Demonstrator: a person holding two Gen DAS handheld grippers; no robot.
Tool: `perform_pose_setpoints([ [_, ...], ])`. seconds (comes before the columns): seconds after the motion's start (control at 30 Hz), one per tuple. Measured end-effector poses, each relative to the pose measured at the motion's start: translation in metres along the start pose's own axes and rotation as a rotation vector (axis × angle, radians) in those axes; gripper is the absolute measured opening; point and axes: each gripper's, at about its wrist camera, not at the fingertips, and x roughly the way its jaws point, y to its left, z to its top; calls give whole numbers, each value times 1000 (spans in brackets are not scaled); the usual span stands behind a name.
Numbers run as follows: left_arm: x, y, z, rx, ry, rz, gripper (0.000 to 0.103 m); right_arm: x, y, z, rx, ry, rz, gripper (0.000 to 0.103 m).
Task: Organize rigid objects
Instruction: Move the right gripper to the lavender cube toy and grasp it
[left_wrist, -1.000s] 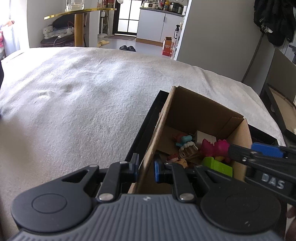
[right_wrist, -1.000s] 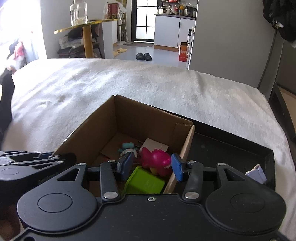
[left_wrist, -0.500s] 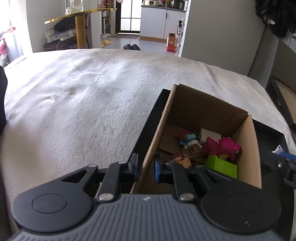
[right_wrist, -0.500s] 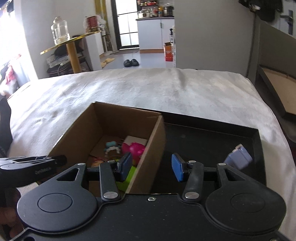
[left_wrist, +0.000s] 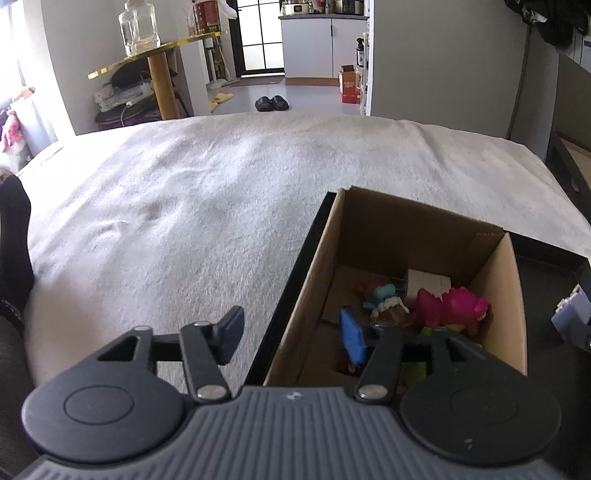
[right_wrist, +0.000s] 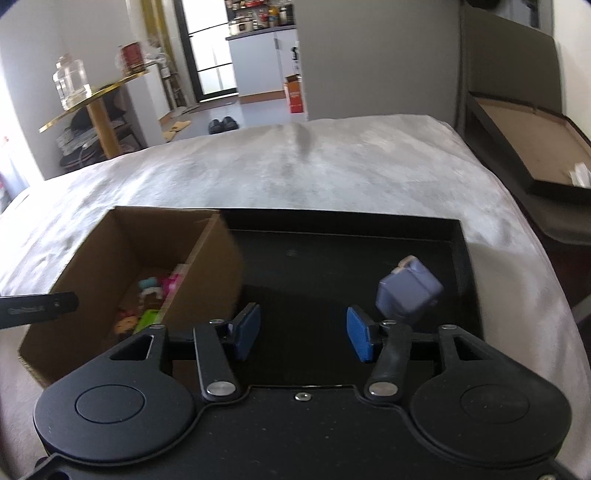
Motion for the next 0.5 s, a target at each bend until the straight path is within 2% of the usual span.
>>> perform_pose_setpoints([
  [0.13,3,-8,3,10,6,7,68,6,-18,-1,31,-5,-15,64],
  [0.5,12,-21,6,38,7,49,77,34,-48,1,66,-13,-70,81],
])
